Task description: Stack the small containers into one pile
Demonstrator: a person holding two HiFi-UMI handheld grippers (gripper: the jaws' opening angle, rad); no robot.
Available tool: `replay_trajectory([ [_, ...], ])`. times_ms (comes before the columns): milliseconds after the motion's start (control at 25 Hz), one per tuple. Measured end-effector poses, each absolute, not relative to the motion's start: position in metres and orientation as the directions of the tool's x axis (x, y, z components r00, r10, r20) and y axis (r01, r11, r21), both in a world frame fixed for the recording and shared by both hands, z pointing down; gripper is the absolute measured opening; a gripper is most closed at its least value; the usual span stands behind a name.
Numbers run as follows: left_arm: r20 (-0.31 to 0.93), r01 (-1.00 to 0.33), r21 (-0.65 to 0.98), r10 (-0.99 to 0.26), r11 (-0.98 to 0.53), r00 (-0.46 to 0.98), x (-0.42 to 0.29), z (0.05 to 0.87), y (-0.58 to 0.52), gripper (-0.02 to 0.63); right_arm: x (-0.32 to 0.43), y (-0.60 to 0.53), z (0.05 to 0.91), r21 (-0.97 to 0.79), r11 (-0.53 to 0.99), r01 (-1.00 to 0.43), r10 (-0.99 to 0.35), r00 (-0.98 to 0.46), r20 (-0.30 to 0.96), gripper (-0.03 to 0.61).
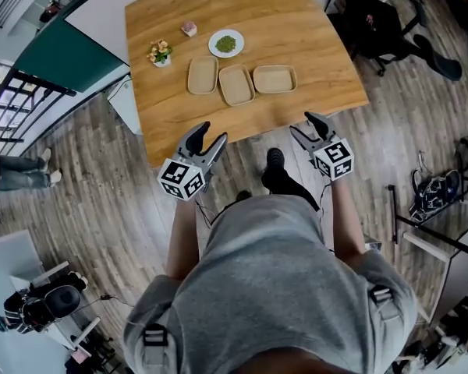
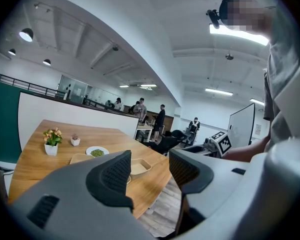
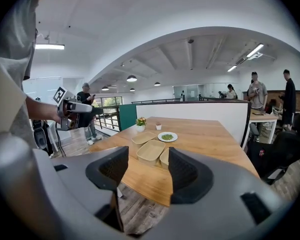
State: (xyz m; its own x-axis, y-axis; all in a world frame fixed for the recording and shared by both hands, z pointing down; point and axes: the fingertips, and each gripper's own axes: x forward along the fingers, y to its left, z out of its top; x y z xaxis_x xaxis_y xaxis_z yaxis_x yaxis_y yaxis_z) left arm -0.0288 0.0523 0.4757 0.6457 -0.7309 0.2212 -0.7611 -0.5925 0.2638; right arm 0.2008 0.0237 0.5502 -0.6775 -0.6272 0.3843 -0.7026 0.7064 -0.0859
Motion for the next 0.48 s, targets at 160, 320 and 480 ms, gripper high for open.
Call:
replay_trajectory([
  [160, 0.228, -0.782, 0.269, -0.752, -0.562, 0.619, -0.021, 0.478, 0.029, 0.247, 0.206, -0.007, 0.553, -0.095, 0.737, -0.669, -0.591, -0.706, 0.390, 0.253],
  [320, 0.242, -0.801, 0.273, -0.768, -0.533, 0.593, -0.013, 0.479, 0.008, 0.247, 0.208, -0.038, 0.556, -0.102, 0.763, -0.638, -0.558, -0.731, 0.393, 0.249],
  [480, 0.253, -0.824, 0.272, -0.789, -0.497, 0.560, -0.007, 0.480, -0.010, 0.247, 0.208, -0.067, 0.560, -0.108, 0.796, -0.595, -0.514, -0.760, 0.399, 0.247],
])
